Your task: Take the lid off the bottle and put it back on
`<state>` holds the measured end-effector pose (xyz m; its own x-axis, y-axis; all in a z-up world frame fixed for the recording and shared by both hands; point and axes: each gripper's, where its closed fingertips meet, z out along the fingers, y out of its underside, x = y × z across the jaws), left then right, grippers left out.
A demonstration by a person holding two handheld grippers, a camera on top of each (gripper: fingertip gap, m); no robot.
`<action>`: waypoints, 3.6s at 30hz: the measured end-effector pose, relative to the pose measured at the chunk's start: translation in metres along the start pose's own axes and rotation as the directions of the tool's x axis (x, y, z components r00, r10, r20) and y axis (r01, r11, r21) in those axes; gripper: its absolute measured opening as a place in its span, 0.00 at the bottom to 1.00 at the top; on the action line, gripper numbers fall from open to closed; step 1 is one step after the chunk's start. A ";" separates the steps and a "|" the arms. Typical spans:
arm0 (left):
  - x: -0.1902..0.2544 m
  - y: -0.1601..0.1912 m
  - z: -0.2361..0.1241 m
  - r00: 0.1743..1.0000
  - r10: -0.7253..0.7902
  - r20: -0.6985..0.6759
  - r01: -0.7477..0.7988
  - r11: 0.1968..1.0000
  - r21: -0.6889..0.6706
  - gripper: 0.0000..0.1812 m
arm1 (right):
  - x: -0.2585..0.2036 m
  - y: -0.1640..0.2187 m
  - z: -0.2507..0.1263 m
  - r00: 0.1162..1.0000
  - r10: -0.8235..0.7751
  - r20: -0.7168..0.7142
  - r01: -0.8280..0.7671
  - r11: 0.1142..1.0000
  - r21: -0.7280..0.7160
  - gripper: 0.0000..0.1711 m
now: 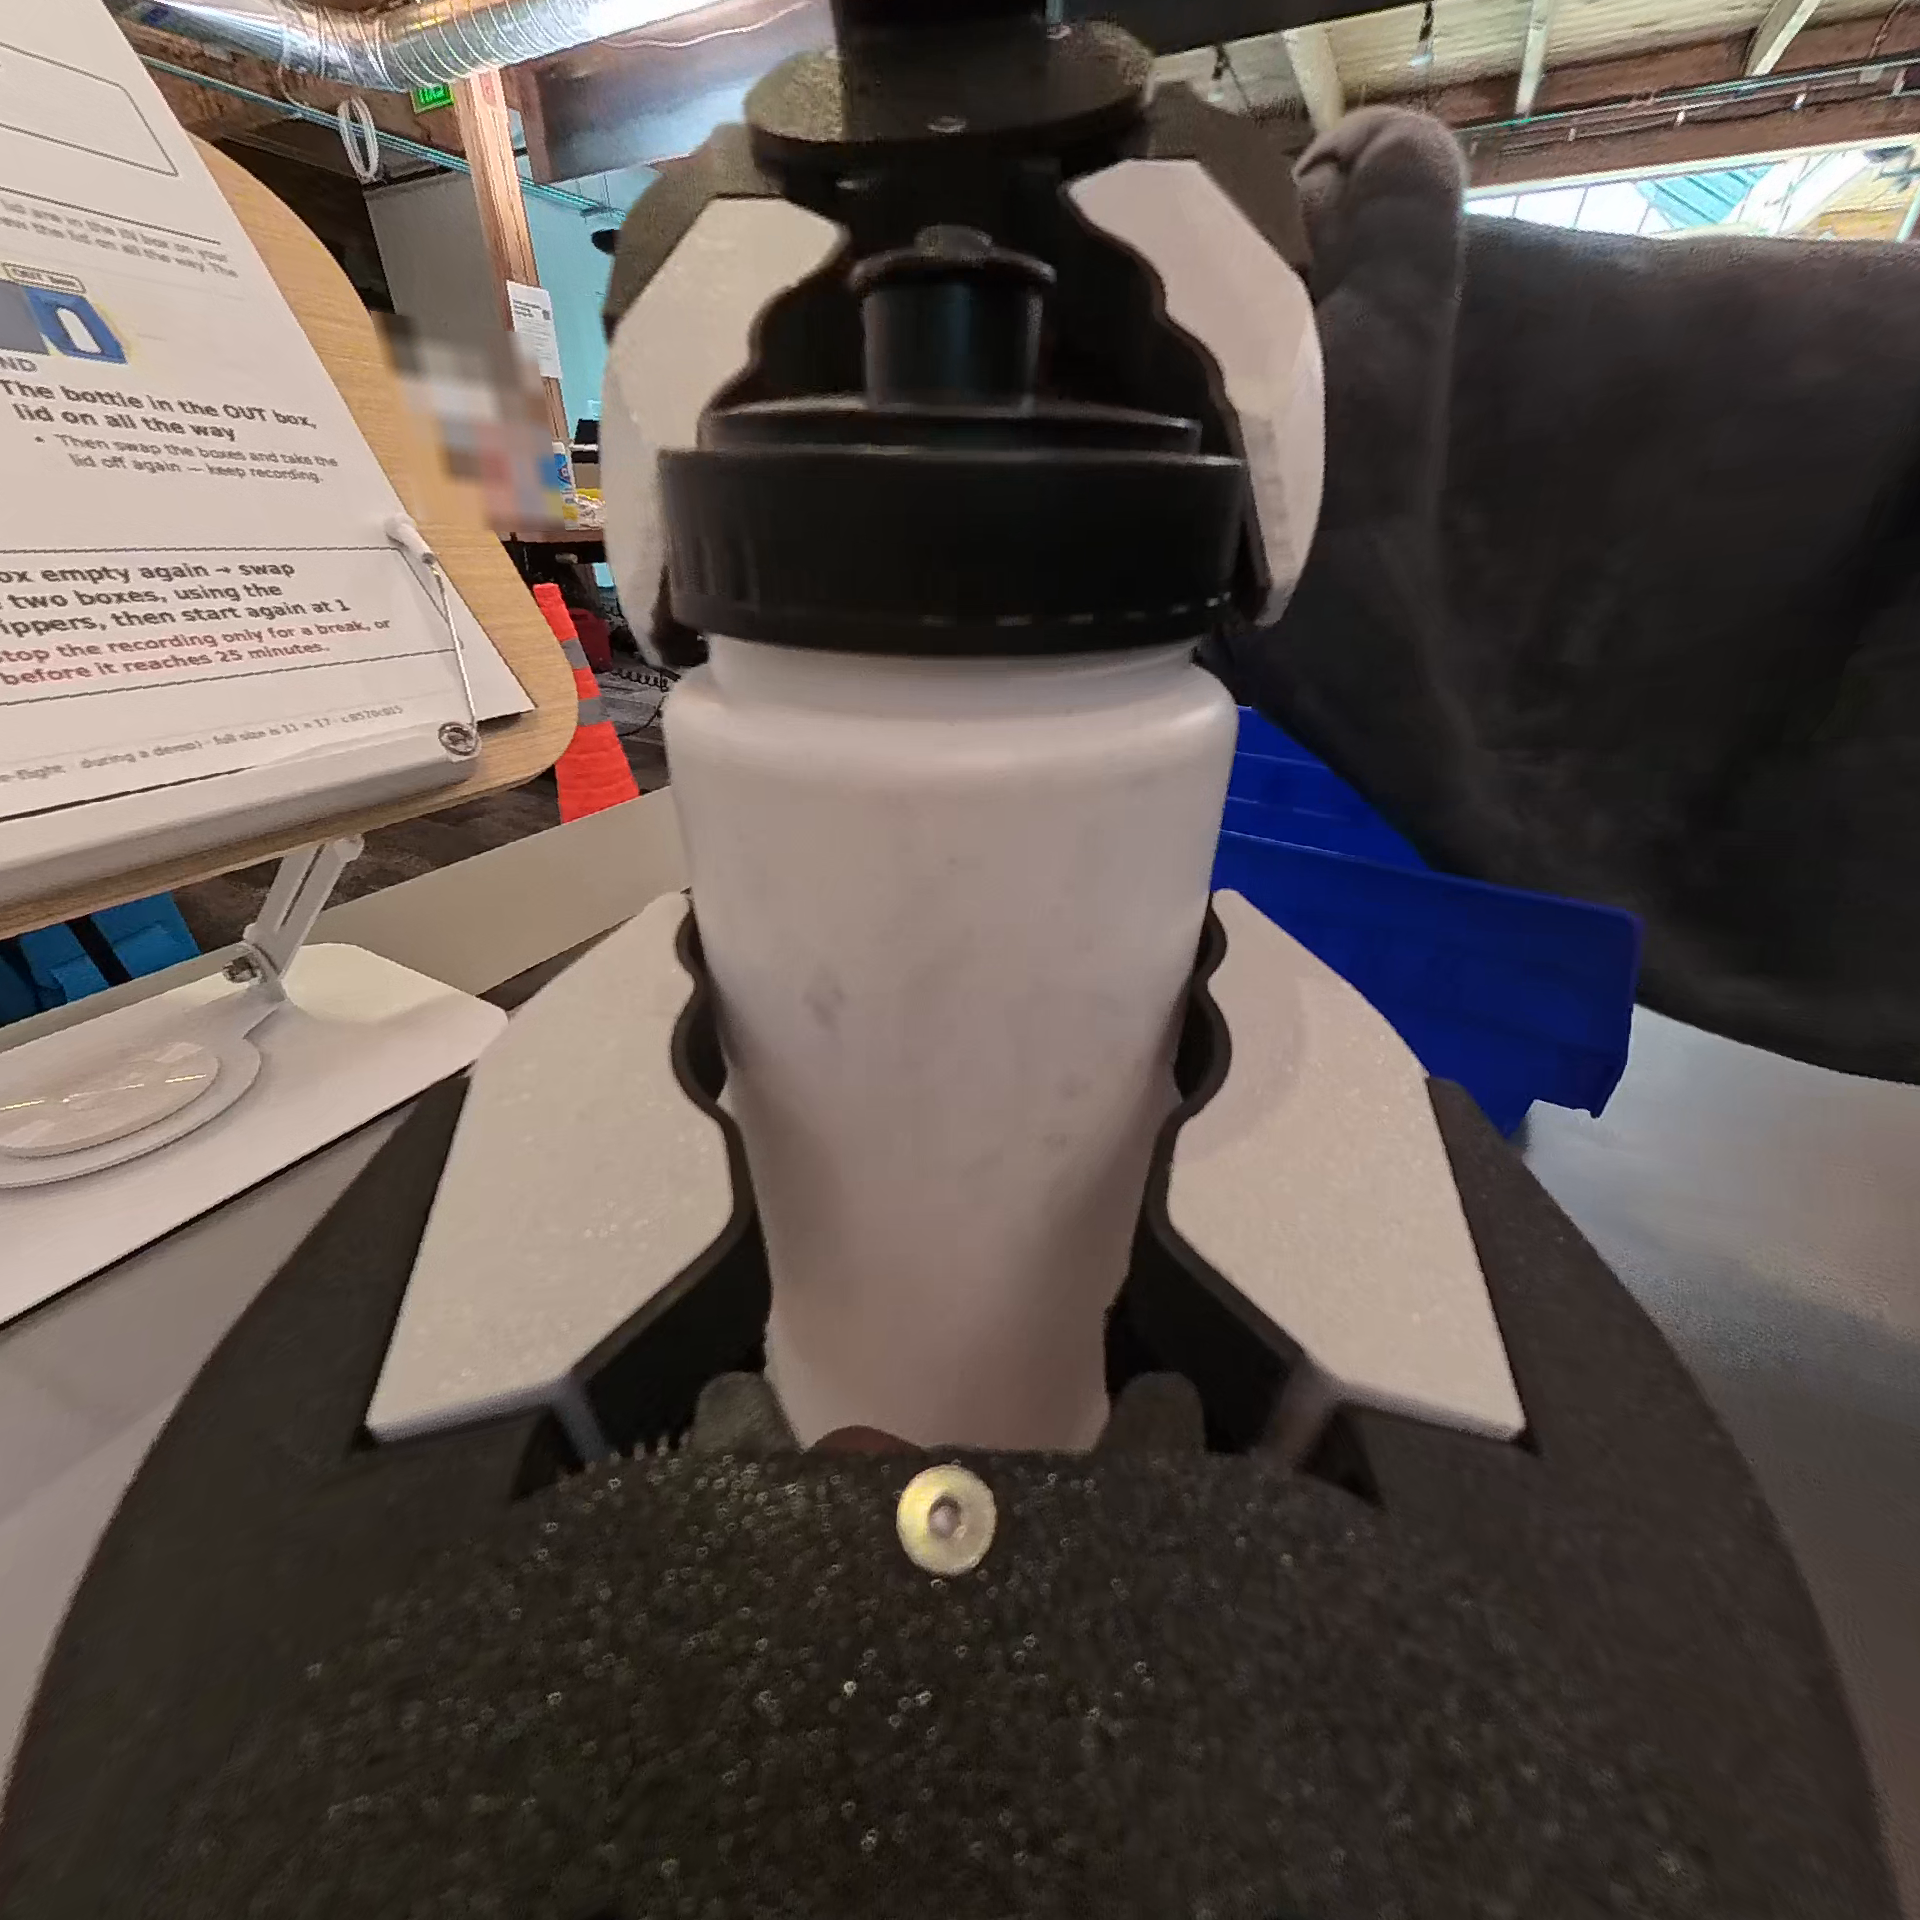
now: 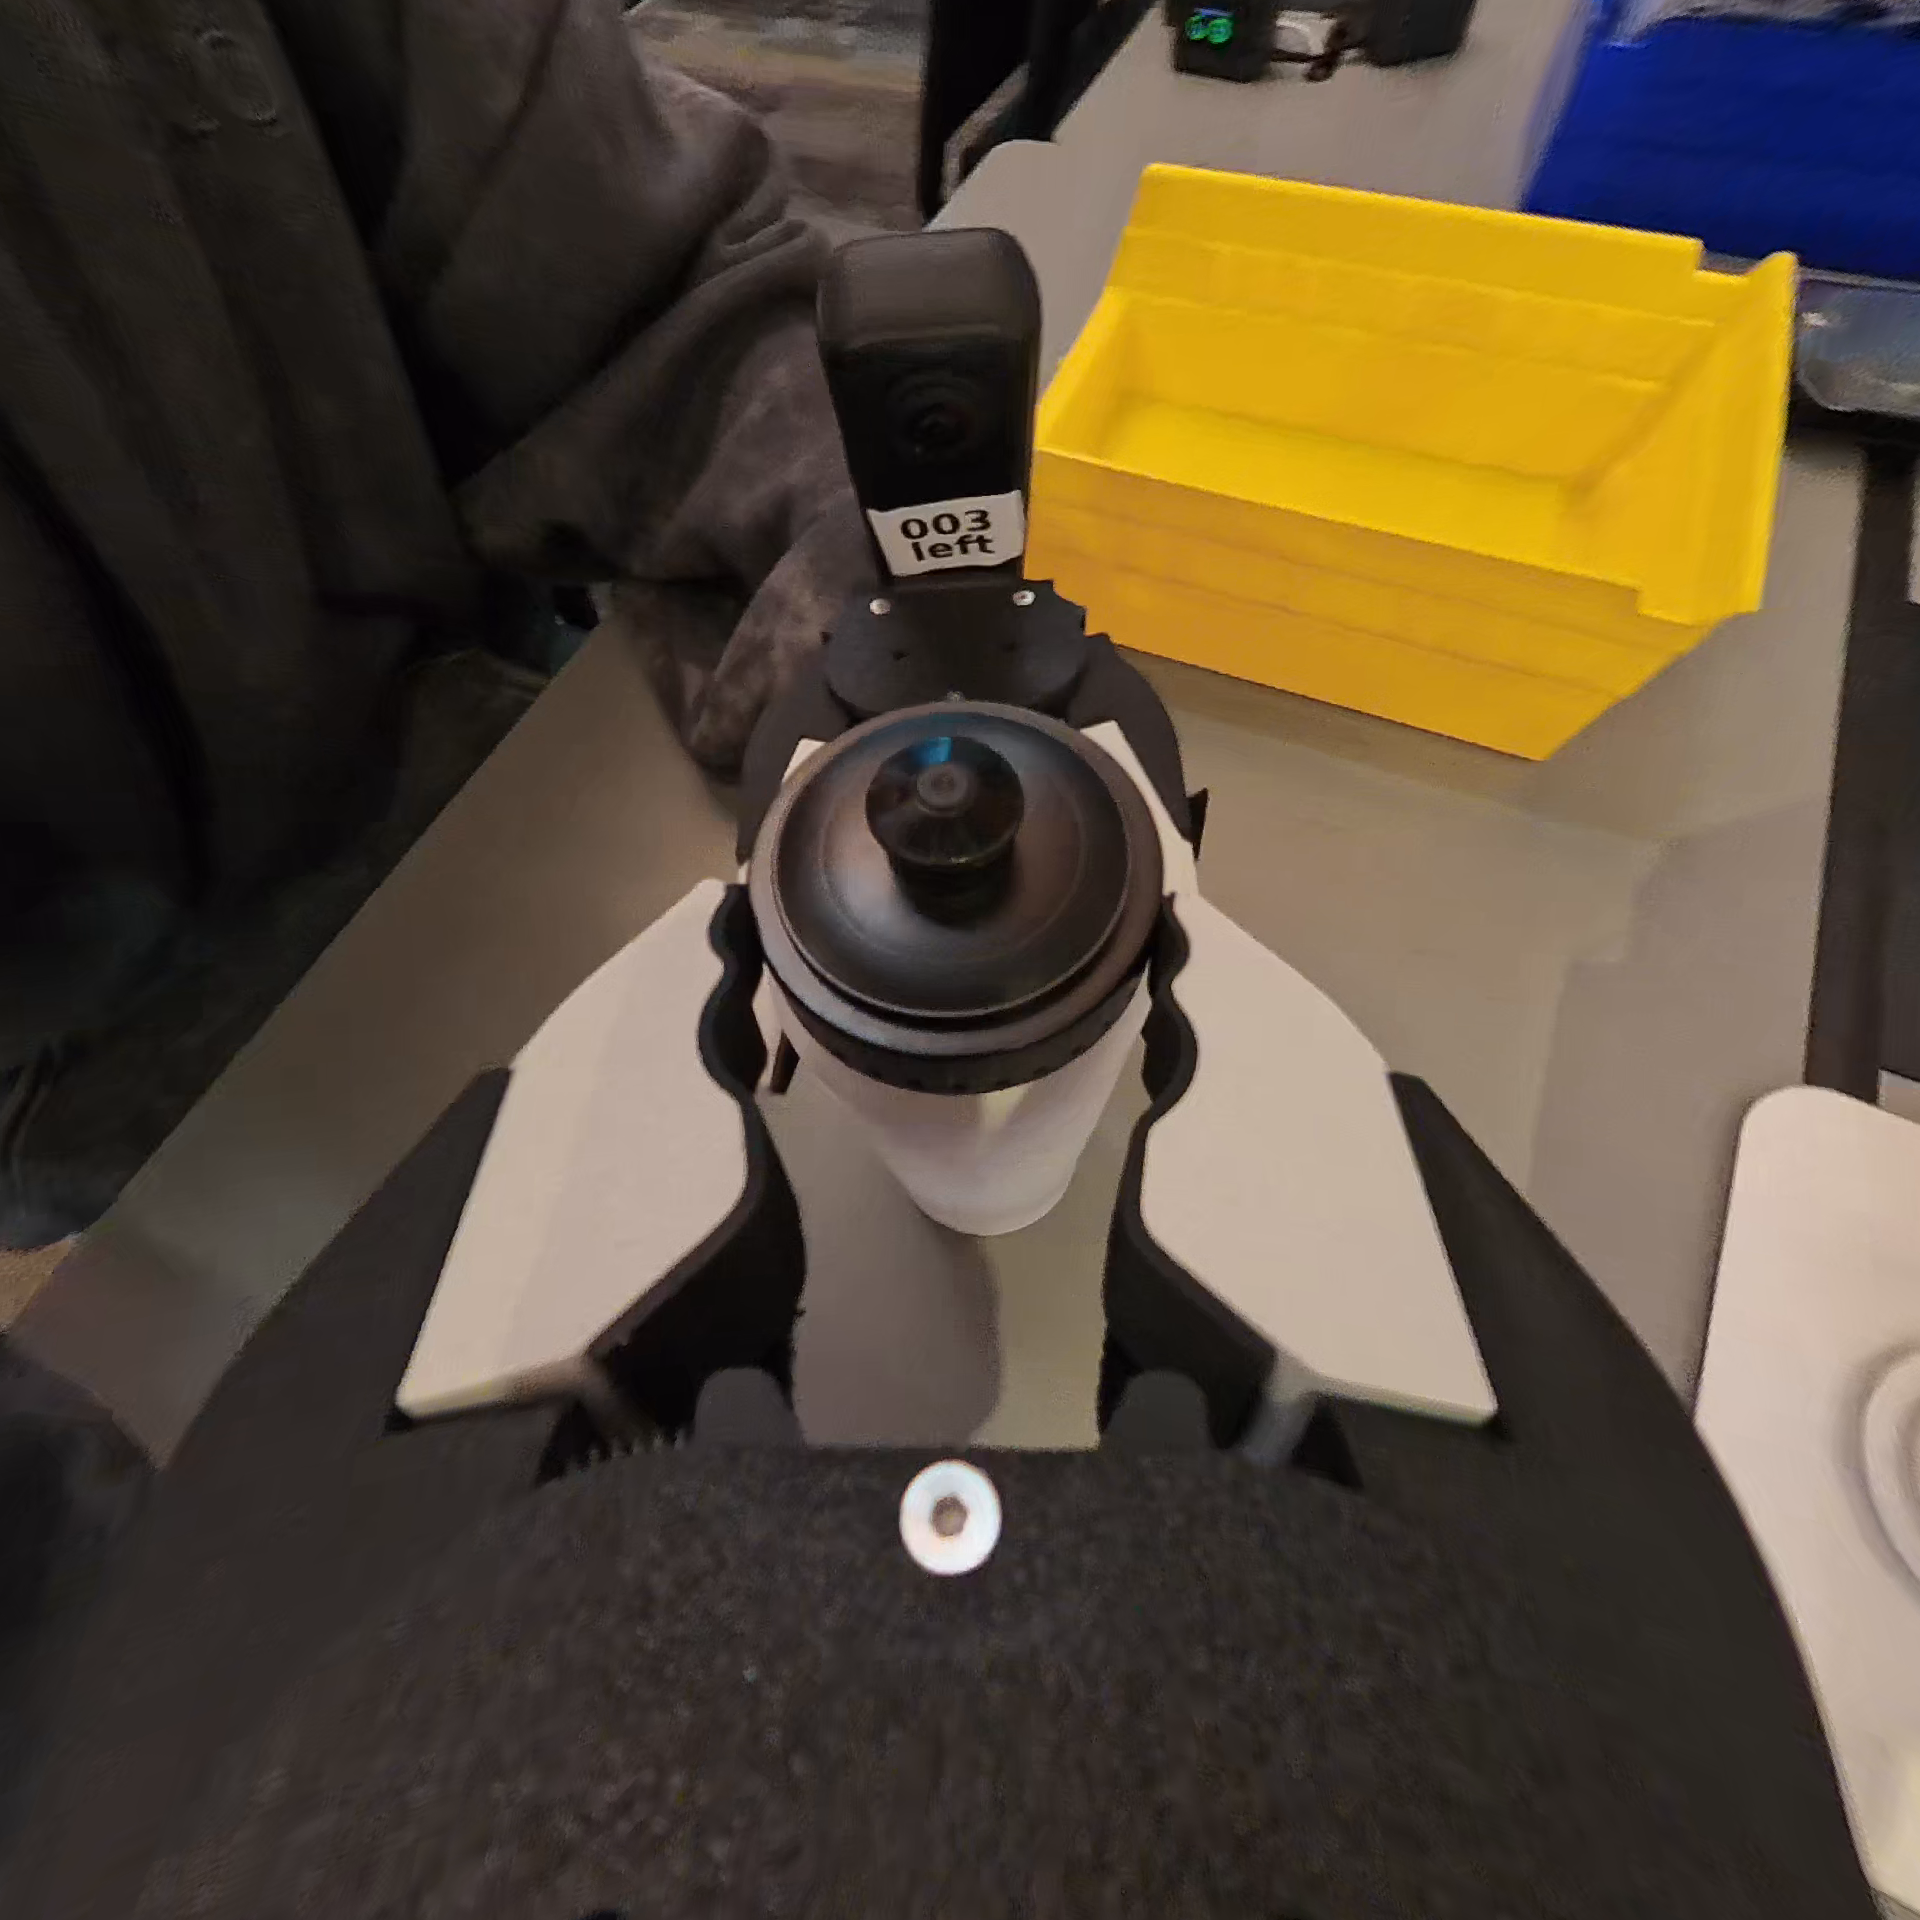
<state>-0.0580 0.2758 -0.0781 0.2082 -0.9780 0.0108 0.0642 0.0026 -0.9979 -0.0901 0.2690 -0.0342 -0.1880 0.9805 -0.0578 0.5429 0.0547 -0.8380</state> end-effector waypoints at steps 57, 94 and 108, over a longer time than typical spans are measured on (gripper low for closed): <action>0.003 0.003 -0.001 1.000 0.005 0.008 -0.005 1.000 -0.011 0.48 | -0.002 -0.008 -0.006 0.998 0.020 0.052 -0.024 0.997 0.072 0.41; 0.001 0.005 0.000 0.999 0.009 0.047 -0.007 0.999 -0.038 0.48 | 0.015 -0.003 -0.013 0.056 0.544 -0.837 -0.092 0.838 0.538 0.43; 0.003 0.005 0.000 1.000 0.007 0.019 -0.006 1.000 -0.029 0.48 | 0.004 -0.020 -0.007 0.839 0.217 -0.499 -0.105 0.965 0.242 0.43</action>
<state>-0.0569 0.2732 -0.0832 0.2270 -0.9739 0.0052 0.0342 0.0027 -0.9994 -0.0960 0.2734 -0.0134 0.3680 0.9289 0.0403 0.3453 -0.0963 -0.9336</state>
